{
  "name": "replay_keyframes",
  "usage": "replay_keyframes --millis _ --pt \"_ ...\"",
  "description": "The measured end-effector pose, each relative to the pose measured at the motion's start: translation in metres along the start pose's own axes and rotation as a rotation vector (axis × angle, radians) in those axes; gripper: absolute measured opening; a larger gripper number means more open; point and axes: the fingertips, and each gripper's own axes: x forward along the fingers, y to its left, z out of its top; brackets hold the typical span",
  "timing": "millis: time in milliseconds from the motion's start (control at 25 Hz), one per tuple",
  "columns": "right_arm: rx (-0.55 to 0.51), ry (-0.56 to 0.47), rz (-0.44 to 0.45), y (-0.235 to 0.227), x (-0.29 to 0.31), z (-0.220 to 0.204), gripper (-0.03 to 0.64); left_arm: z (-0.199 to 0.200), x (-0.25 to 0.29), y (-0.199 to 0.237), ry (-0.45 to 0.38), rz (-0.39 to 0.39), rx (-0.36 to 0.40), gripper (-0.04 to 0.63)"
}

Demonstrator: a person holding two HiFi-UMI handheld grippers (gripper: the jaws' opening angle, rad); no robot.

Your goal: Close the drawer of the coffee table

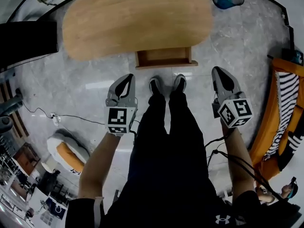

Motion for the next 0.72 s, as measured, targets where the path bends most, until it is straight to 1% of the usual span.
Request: replay_keyframes --millis 120,280,440,520,640,720 --pt "-0.022 0.068 0.006 -0.019 0.024 -0.041 0.002 -0.043 0.028 0.0 0.081 -0.02 0.023 0.002" --pt "-0.024 0.143 -0.007 -0.036 0.051 -0.092 0.002 -0.099 0.059 0.013 0.175 -0.007 0.032 0.003" --pt "-0.042 0.184 0.003 -0.046 0.072 -0.126 0.003 -0.143 0.086 0.025 0.239 0.014 0.02 0.006" --pt "-0.044 0.203 -0.012 -0.058 0.083 -0.144 0.003 -0.163 0.096 0.03 0.271 0.018 0.016 0.028" --pt "-0.009 0.238 -0.048 -0.085 0.102 -0.178 0.003 -0.191 0.113 0.041 0.305 0.023 0.014 0.049" --pt "0.005 0.262 -0.049 -0.099 0.114 -0.201 0.006 -0.209 0.124 0.046 0.322 0.025 0.021 0.062"
